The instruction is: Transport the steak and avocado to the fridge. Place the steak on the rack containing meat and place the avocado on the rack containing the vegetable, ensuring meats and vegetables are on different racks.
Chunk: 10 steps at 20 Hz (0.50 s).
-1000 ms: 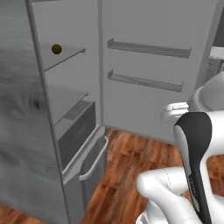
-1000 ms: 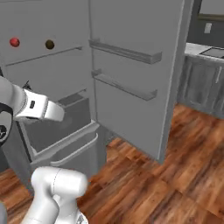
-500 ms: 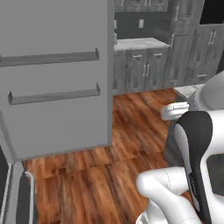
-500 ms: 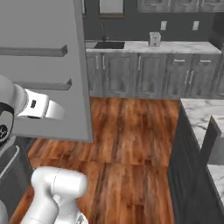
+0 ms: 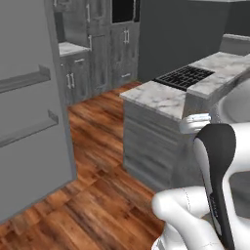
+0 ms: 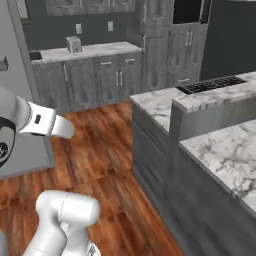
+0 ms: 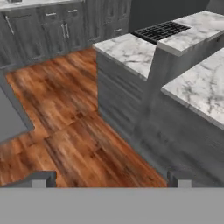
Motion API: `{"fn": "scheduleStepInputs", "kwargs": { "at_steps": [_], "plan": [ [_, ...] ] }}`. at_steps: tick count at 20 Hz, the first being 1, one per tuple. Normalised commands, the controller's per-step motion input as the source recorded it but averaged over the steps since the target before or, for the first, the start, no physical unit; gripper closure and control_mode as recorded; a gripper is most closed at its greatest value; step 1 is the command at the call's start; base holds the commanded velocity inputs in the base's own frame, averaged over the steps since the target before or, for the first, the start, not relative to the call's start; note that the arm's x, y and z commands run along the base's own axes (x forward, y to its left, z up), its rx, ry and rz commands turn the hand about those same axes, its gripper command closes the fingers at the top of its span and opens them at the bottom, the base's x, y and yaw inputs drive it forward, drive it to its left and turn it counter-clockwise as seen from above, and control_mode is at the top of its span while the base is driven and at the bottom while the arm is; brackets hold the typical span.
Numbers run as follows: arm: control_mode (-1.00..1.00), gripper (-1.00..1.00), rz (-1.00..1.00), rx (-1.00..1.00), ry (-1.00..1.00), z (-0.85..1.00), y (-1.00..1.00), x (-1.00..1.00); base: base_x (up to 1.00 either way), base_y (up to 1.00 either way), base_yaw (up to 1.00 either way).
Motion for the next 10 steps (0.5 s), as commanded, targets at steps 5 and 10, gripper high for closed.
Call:
{"fn": "scheduleStepInputs", "kwargs": {
  "at_steps": [5, 10],
  "plan": [
    [1.00, -1.00, 0.00, 0.00, 0.00, 0.00, 0.00, 0.00, -0.25, -0.04, -0.51],
    [1.00, -1.00, 0.00, 0.00, 0.00, 0.00, 0.00, 0.00, -0.33, -1.00, 0.14]
  ]
}}
